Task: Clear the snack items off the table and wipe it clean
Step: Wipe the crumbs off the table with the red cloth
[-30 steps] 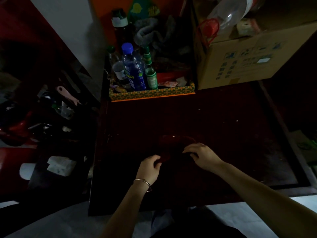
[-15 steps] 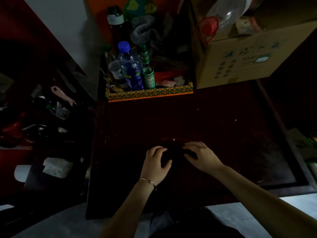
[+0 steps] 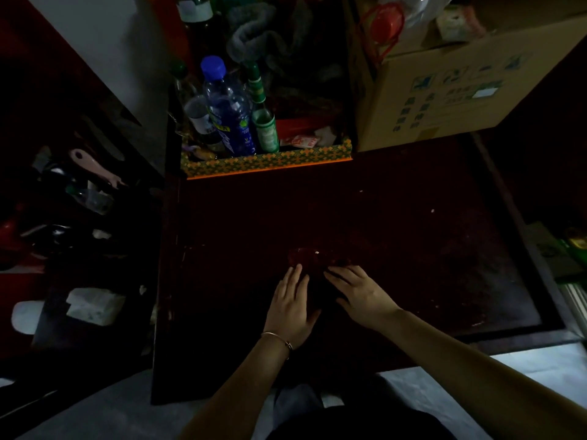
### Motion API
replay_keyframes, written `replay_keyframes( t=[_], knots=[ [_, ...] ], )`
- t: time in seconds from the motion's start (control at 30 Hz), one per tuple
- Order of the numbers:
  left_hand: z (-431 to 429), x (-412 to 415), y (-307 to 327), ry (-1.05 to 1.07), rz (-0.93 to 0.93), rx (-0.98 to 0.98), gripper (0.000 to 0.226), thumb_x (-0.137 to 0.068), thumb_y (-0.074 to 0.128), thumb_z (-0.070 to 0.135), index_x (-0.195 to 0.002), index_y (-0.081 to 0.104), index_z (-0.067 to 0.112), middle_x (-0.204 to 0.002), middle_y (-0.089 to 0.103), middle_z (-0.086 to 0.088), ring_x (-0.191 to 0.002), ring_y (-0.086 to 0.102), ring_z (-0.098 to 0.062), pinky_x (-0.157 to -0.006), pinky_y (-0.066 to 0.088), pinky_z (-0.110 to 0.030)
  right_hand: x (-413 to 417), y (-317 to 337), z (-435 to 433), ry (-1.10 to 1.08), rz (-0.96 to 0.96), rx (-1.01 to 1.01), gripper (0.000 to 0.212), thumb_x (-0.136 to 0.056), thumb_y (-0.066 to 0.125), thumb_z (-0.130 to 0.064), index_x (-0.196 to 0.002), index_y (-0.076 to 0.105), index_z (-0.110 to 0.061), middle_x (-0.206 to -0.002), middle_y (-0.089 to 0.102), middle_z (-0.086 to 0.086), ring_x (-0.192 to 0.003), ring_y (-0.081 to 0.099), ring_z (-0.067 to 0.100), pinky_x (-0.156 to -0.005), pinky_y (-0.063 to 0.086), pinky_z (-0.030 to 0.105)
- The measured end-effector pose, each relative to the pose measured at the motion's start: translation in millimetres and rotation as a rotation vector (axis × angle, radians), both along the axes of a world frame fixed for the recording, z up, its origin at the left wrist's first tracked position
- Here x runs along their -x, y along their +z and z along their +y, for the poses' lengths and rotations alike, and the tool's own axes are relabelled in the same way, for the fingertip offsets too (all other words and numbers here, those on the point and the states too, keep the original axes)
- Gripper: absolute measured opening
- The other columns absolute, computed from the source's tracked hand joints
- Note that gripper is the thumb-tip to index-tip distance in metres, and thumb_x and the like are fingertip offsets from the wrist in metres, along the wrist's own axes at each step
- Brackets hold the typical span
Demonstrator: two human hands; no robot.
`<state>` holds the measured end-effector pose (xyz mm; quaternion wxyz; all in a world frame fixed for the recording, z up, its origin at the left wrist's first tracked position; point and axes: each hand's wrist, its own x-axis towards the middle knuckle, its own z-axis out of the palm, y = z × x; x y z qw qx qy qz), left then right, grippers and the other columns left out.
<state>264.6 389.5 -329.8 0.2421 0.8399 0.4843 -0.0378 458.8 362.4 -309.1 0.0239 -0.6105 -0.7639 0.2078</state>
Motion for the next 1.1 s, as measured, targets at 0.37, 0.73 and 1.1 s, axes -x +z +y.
replay_keyframes(
  t=[0.37, 0.73, 1.1],
  knots=[
    [-12.1, -26.2, 8.6, 0.173, -0.124, 0.002, 0.044, -0.068, 0.063, 0.009, -0.112, 0.06, 0.008, -0.111, 0.065, -0.009, -0.099, 0.064, -0.029, -0.08, 0.057, -0.033, 40.2, 1.4, -6.3, -0.336, 0.24, -0.19, 0.035, -0.082, 0.049, -0.009, -0.114, 0.065, -0.008, -0.11, 0.068, 0.006, -0.1, 0.064, 0.025, -0.087, 0.055, 0.035],
    [19.9, -40.6, 38.8, 0.632, -0.28, 0.4, 0.048, -0.09, 0.055, 0.013, -0.136, 0.042, 0.019, -0.123, 0.058, -0.005, -0.112, 0.059, -0.022, -0.084, 0.049, -0.025, 39.4, 24.9, 30.0, -1.016, 0.663, 0.394, 0.03, -0.086, 0.056, -0.009, -0.114, 0.064, -0.017, -0.093, 0.066, -0.002, -0.078, 0.063, 0.009, -0.059, 0.05, 0.015],
    [76.7, -30.2, 94.1, 0.671, -0.505, 0.863, 0.022, -0.082, 0.062, 0.024, -0.1, 0.064, 0.013, -0.096, 0.068, -0.006, -0.086, 0.065, -0.019, -0.073, 0.053, -0.028, -3.5, 87.6, 52.0, -1.194, 1.019, 0.782, 0.014, -0.09, 0.06, -0.014, -0.101, 0.067, -0.009, -0.097, 0.069, 0.014, -0.087, 0.068, 0.027, -0.077, 0.057, 0.038]
  ],
)
